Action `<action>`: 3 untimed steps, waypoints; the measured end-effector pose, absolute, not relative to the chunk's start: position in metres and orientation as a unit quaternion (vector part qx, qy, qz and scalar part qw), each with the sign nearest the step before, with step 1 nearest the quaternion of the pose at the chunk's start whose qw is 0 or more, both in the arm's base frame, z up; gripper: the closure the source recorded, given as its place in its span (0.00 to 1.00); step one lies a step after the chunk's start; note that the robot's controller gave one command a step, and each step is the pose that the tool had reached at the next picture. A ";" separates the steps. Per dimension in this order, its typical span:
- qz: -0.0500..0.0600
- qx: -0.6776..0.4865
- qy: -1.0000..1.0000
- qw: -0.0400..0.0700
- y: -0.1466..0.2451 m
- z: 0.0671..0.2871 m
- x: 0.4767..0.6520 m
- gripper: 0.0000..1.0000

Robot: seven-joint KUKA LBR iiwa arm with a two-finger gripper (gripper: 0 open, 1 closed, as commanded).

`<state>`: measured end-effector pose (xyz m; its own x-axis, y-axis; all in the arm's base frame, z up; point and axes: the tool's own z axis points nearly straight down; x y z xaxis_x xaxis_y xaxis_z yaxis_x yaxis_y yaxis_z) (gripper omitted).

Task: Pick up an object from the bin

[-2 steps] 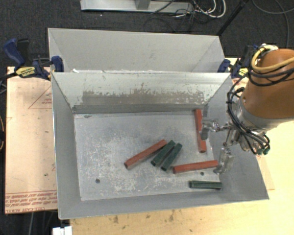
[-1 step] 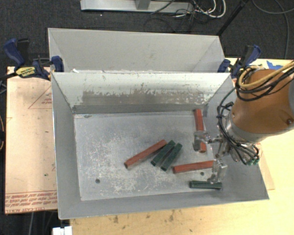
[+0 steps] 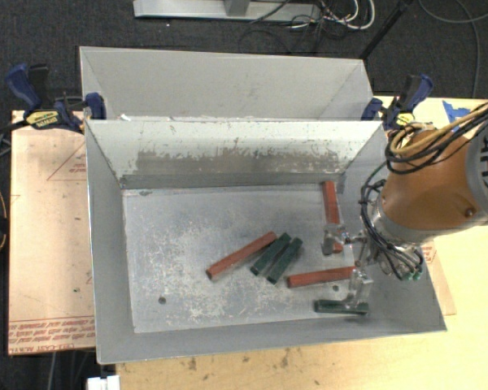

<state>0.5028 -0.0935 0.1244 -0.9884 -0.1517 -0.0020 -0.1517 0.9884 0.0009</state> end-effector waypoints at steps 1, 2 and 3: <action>0.000 -0.062 0.998 0.001 -0.098 0.111 0.507 0.00; 0.001 -0.155 0.988 0.000 -0.092 0.097 0.503 0.00; 0.000 -0.079 0.997 0.002 -0.090 0.071 0.551 1.00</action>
Offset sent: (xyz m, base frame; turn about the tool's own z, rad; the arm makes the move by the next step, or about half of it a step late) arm -0.0015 -0.0010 -0.0290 -0.1699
